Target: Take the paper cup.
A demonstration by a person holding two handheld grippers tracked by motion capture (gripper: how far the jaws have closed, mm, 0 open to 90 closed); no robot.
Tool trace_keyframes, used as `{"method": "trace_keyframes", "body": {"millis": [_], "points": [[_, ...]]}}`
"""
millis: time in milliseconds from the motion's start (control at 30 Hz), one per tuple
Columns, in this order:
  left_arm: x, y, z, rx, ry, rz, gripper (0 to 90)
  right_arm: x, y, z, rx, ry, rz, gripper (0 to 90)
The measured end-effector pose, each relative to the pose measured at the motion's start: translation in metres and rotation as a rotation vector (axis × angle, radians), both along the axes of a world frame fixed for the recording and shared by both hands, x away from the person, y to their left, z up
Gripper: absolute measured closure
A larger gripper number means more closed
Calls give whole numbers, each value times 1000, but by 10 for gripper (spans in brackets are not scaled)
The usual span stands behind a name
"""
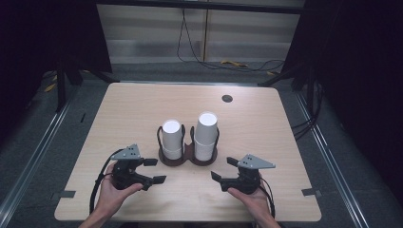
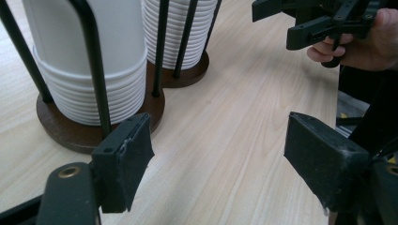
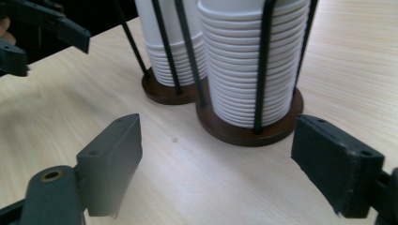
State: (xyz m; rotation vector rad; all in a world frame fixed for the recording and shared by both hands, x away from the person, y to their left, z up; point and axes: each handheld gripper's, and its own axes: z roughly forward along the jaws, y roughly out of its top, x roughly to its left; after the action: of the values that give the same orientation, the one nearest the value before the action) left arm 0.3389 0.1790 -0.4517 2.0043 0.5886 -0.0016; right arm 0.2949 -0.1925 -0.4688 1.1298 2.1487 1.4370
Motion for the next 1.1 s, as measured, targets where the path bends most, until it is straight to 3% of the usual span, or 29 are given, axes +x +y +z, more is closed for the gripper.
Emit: {"method": "trace_keyframes", "body": {"millis": [167, 233, 300, 500, 567, 667, 733, 933, 1100], "points": [[-6, 1, 13, -11, -42, -1, 264, -4, 3, 3, -13, -3, 10, 175], [-5, 0, 19, 6, -59, -5, 269, -7, 4, 5, -12, -10, 6, 171], [-2, 0, 25, -16, -45, -5, 282, -6, 3, 7, -41, -19, 14, 170], [2, -1, 45, -1, -97, 27, 219, -2, -7, 7, -19, -5, -13, 160], [5, -1, 49, -6, -103, 32, 219, -2, -7, 6, -27, 5, -13, 161], [11, -4, 53, 18, -113, 47, 218, -4, -6, 6, -24, 8, -6, 164], [15, -7, 57, 28, -104, 24, 218, -5, -5, 6, -32, 10, -4, 167], [22, -7, 67, 16, -154, 40, 247, -2, -4, 3, -40, 22, 5, 168], [32, -8, 72, 29, -142, 56, 248, -3, -3, 3, -42, 24, 3, 167]]}}
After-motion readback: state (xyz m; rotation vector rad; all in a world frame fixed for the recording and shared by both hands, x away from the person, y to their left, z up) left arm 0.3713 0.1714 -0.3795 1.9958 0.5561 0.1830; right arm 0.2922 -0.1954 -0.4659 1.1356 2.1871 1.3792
